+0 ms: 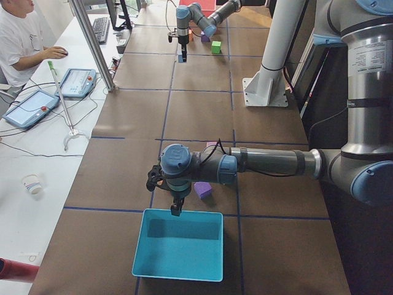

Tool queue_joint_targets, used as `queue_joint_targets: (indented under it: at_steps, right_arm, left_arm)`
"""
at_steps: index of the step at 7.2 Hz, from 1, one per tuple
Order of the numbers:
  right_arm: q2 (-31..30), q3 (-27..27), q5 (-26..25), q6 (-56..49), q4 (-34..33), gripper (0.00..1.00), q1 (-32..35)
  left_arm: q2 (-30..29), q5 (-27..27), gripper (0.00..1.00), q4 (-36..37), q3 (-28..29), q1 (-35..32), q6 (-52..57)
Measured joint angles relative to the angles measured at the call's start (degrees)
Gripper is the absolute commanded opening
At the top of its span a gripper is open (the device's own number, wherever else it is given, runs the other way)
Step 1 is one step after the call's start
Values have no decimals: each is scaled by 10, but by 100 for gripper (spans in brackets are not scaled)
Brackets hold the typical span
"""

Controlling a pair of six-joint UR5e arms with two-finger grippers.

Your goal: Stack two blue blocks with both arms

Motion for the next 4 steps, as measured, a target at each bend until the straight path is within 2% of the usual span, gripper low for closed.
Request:
queue_joint_targets:
  at_steps: [1, 3, 4]
  right_arm:
    - [48, -22, -20, 49, -4, 1, -29]
    - [175, -139, -65, 132, -6, 5, -76]
    - [215, -186, -78, 148, -5, 32, -91]
  left_arm:
    - [0, 0, 100, 0, 1, 0, 0]
    - [0, 0, 100, 0, 5, 0, 0]
    - [0, 1, 100, 0, 6, 0, 0]
